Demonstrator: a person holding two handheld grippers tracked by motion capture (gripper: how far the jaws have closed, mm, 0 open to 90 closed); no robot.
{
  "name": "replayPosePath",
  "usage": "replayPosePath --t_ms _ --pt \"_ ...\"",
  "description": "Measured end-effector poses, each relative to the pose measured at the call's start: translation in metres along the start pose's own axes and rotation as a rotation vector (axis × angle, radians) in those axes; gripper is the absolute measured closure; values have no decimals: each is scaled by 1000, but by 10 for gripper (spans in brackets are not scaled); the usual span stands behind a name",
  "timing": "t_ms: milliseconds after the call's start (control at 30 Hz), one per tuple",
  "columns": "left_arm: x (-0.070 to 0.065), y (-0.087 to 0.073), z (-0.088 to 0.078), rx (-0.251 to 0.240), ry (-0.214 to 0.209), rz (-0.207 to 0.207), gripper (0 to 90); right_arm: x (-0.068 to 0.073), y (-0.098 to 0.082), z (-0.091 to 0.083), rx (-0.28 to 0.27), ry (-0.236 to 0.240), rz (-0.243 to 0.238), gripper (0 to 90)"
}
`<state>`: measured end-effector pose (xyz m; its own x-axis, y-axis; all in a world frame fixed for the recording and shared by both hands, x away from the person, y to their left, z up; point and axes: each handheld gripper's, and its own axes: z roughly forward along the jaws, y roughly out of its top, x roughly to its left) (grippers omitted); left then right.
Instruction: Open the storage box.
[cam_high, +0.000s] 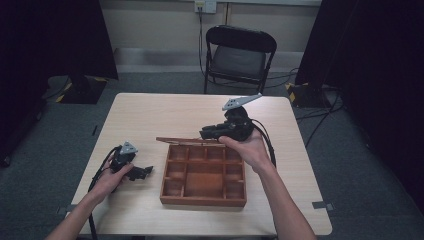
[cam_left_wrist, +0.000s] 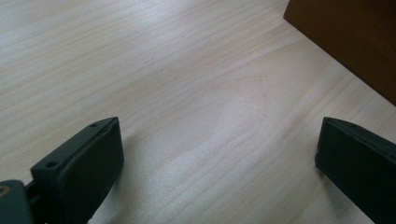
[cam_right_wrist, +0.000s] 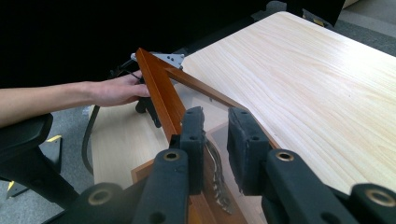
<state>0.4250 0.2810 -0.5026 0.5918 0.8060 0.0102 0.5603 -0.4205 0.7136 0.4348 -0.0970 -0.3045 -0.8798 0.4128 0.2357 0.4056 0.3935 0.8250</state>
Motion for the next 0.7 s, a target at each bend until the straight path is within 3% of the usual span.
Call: replayPosePath --t_ms 700 --pt "0 0 0 0 0 0 6 1 0 0 2 -3 -4 767"
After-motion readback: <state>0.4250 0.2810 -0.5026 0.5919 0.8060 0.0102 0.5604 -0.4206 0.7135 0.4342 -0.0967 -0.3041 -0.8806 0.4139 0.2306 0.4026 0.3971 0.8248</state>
